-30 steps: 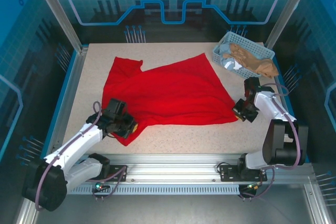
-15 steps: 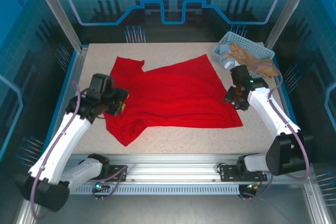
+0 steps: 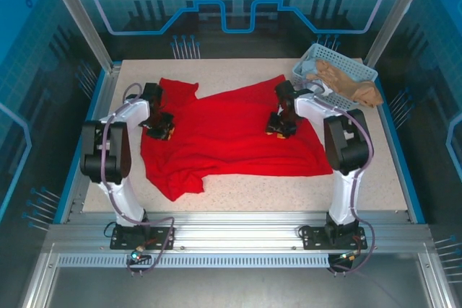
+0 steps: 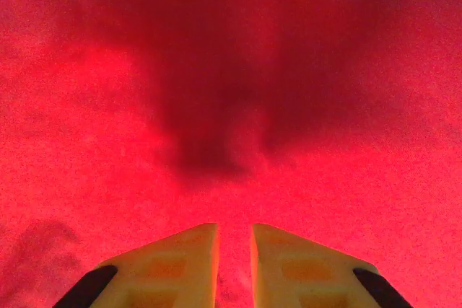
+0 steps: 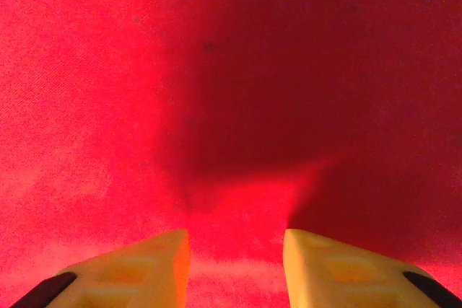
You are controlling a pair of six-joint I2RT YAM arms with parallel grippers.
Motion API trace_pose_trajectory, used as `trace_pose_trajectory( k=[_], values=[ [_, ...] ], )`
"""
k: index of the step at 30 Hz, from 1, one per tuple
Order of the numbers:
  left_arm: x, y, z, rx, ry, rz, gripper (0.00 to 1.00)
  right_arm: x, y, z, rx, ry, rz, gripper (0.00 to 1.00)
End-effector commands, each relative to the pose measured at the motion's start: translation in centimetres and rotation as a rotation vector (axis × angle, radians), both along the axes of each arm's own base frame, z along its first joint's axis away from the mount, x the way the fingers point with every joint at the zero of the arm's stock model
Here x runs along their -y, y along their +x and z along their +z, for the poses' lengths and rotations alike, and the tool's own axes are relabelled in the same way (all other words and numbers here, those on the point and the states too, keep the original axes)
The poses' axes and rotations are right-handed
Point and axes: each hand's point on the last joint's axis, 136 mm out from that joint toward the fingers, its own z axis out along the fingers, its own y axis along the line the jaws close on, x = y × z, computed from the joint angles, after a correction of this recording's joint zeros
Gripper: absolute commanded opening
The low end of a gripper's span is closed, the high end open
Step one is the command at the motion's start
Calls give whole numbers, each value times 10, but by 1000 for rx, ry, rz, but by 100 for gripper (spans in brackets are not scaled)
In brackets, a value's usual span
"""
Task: Fold and stack the t-shirts
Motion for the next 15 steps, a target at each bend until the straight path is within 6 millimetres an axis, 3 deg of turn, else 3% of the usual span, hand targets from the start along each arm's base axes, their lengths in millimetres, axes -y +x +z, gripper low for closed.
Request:
trace_pose_trajectory(
  k=[1, 5, 8, 12, 15],
  values=[
    [-10, 18, -19, -30, -34, -23, 19, -7, 3, -9, -92, 12, -32, 39],
    [-28, 49, -46, -50, -80, 2, 19, -13, 22, -29, -166, 13, -65, 39],
    [-42, 98, -49, 23, -99, -37, 20, -16, 43, -41, -194, 20, -88, 39],
    [-49, 179, -28, 193, -113, -138, 26, -24, 83, -43, -167, 79, -89, 41],
    [-55, 210, 8, 308, -67, -176, 35, -36, 111, -29, -79, 127, -26, 44]
  ],
)
